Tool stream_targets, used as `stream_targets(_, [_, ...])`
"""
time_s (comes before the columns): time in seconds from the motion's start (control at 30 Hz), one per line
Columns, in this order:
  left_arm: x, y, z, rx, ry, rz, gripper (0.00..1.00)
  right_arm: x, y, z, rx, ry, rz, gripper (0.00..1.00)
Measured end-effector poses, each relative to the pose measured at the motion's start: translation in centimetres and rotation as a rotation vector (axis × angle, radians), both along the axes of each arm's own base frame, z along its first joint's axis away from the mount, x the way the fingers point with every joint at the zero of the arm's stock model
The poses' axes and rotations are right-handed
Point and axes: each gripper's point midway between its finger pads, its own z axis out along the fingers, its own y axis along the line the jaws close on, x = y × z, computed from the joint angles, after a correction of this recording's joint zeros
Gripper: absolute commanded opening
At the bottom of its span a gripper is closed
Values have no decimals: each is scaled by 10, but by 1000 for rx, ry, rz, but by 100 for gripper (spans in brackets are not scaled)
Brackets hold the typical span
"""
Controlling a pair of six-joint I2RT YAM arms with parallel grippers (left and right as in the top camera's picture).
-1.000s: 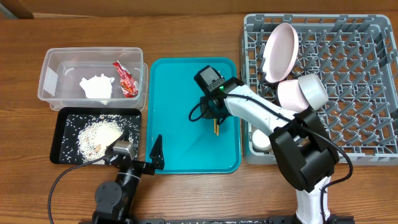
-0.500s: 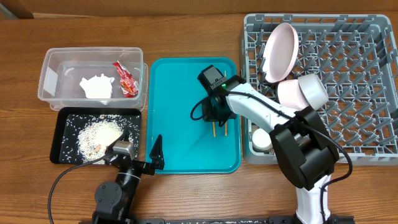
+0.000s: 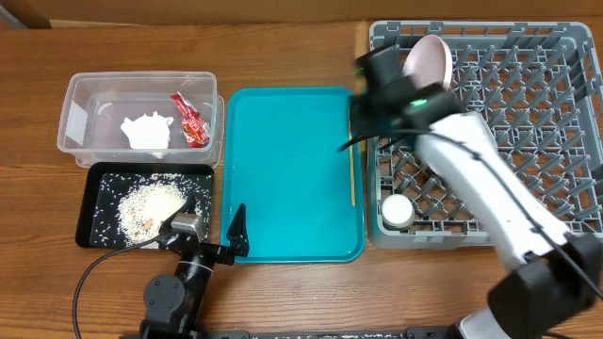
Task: Sort waste into correct bins and load items into the dishwasher
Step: 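Pinch chopsticks with right gripper and lift them off tray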
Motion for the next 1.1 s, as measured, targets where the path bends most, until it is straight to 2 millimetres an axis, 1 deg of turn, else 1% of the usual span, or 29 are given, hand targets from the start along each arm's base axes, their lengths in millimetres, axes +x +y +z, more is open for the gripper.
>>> stream_targets(0.03, [0,0,0,0,0,0,100,4,-18,2,-23,-6,-23,4])
stream_targets(0.07, [0,0,0,0,0,0,100,7,-33,-1,-47,4,-44,4])
stream_targets(0.13, [0,0,0,0,0,0,100,9,-53,-15,-90,49,-61,4])
stream_targets(0.17, [0,0,0,0,0,0,100,8,-59,-27,-114,83,-59,4])
stream_targets(0.2, [0,0,0,0,0,0,100,7,-61,-38,-135,114,-48,6])
stream_targets(0.23, [0,0,0,0,0,0,100,6,-63,-49,-156,144,-34,15])
stream_targets(0.3, [0,0,0,0,0,0,100,1,-63,-68,-192,197,2,20])
stream_targets(0.33, [0,0,0,0,0,0,100,-2,-63,-75,-208,220,19,24])
stream_targets(0.4, [0,0,0,0,0,0,100,-5,-61,-78,-224,230,47,32])
stream_targets(0.5, [0,0,0,0,0,0,100,-8,-50,-73,-236,211,87,34])
stream_targets(0.6, [0,0,0,0,0,0,100,-14,-30,-70,-239,194,140,34])
stream_targets(0.8, [0,0,0,0,0,0,100,-36,38,-66,-218,140,273,35])
stream_targets(0.83, [0,0,0,0,0,0,100,-38,51,-65,-210,121,285,35])
stream_targets(0.9, [0,0,0,0,0,0,100,-38,70,-66,-210,82,291,36])
stream_targets(0.93, [0,0,0,0,0,0,100,-38,75,-68,-218,72,289,36])
stream_targets(0.97, [0,0,0,0,0,0,100,-36,78,-74,-241,63,279,37])
stream_targets(1.0, [0,0,0,0,0,0,100,-34,79,-79,-258,59,269,37])
stream_targets(1.1, [0,0,0,0,0,0,100,-23,68,-111,-356,74,220,37])
